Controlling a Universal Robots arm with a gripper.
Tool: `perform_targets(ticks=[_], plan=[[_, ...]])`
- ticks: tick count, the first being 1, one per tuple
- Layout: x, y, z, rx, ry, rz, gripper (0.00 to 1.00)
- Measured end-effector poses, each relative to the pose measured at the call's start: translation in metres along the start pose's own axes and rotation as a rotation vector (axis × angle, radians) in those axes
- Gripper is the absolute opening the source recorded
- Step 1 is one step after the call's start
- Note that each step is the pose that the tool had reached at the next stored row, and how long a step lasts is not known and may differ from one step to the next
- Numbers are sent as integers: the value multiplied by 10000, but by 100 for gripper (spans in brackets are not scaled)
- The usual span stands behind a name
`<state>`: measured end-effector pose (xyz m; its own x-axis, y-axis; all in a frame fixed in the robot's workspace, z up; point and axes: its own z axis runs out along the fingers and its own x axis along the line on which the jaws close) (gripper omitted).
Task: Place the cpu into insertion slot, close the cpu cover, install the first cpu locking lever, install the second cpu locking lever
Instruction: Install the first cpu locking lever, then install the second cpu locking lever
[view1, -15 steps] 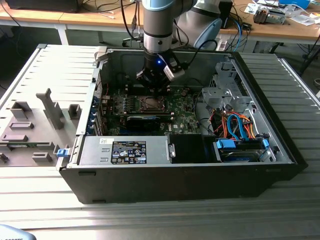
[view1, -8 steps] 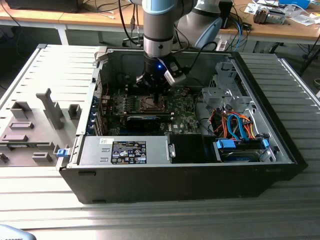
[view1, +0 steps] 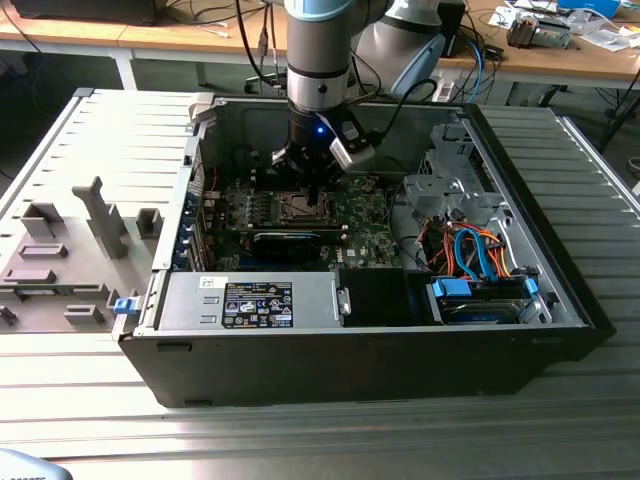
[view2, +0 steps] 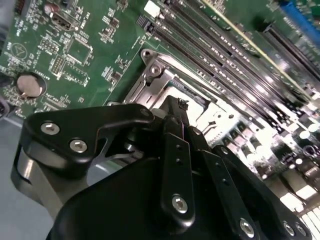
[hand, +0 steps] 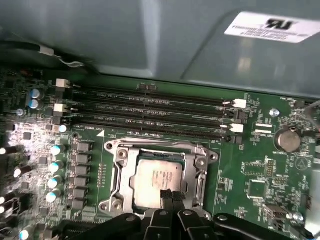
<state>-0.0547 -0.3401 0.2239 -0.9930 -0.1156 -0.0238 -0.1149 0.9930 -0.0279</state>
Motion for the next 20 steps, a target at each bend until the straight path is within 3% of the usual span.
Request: perform_targets(ticks=[5, 12, 20], plan=[[-3, -5, -106, -4, 0, -1, 11], [-3, -5, -114, -8, -1, -1, 11], [-5, -66, -111, -9, -1, -1, 11]])
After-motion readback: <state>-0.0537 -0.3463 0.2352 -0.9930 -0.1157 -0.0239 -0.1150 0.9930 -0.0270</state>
